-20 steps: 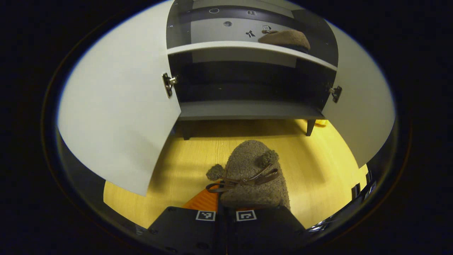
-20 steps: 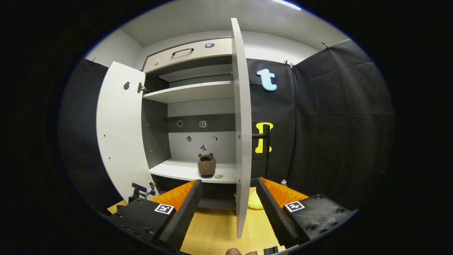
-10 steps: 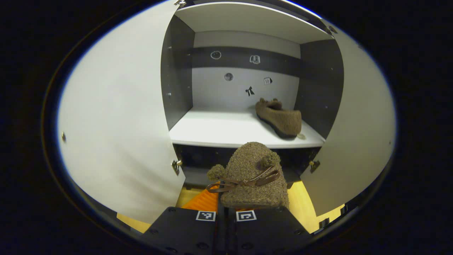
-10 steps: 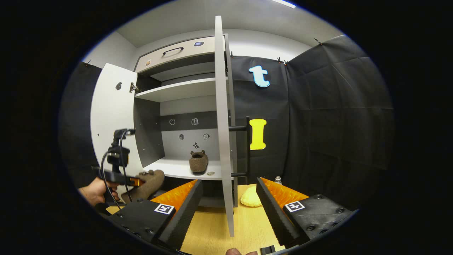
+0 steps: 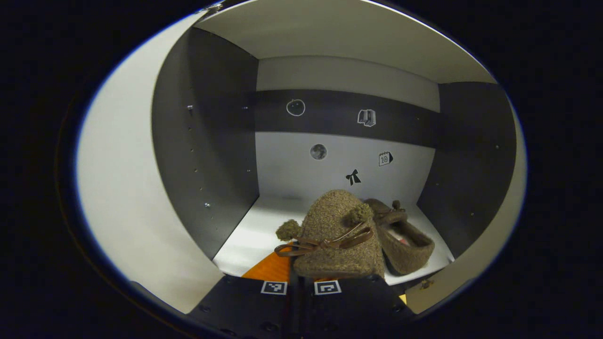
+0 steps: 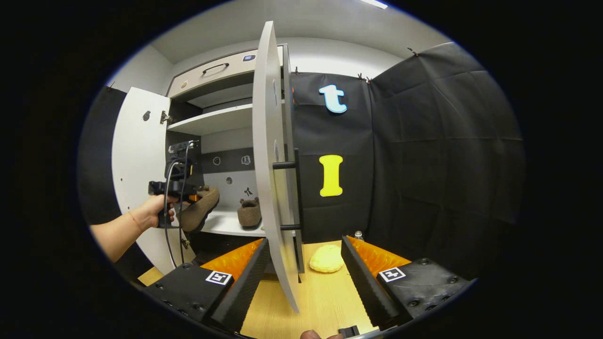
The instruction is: Grab one shoe with the right hand and put it into the shoe cabinet, grab the other shoe with the left hand and put it into the shoe cabinet; then close the right door with the right hand and the left door with the left hand.
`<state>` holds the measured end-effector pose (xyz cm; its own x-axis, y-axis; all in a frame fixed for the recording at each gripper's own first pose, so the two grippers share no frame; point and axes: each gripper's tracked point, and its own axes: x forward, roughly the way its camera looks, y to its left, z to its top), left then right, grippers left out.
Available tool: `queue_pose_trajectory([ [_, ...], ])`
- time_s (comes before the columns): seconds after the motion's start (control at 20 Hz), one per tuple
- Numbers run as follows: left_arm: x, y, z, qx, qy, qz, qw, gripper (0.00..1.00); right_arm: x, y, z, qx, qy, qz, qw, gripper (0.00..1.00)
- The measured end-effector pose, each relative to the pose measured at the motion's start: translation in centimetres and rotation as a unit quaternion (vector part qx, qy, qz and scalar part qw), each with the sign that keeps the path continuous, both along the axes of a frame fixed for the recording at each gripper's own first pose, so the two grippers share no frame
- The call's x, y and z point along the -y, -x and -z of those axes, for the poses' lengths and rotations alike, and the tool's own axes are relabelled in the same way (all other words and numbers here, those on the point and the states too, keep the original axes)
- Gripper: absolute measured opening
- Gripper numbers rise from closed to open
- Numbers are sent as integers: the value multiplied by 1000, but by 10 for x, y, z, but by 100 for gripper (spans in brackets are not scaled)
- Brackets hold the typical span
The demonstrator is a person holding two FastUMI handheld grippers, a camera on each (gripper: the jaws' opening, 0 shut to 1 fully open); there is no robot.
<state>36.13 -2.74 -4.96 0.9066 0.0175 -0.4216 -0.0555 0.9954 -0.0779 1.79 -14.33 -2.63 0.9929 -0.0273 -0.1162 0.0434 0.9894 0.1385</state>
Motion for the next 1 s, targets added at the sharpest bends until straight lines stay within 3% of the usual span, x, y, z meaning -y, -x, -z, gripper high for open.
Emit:
queue_pose_trajectory([
  [0.35,-2,-91,43,-64,-65,-17,996,7,25,-18,6,-3,11,12,1000,100],
  [0.7,2,-115,72,-108,-88,-9,990,7,51,-32,13,-10,7,28,1000,97],
  [0.8,3,-114,71,-107,-89,-6,990,11,53,-34,16,-12,5,30,999,97],
  [0.85,3,-114,69,-104,-93,-4,990,20,52,-34,16,-13,3,31,999,97],
  [1.0,3,-108,63,-97,-99,0,990,33,53,-33,15,-12,-1,34,999,97],
])
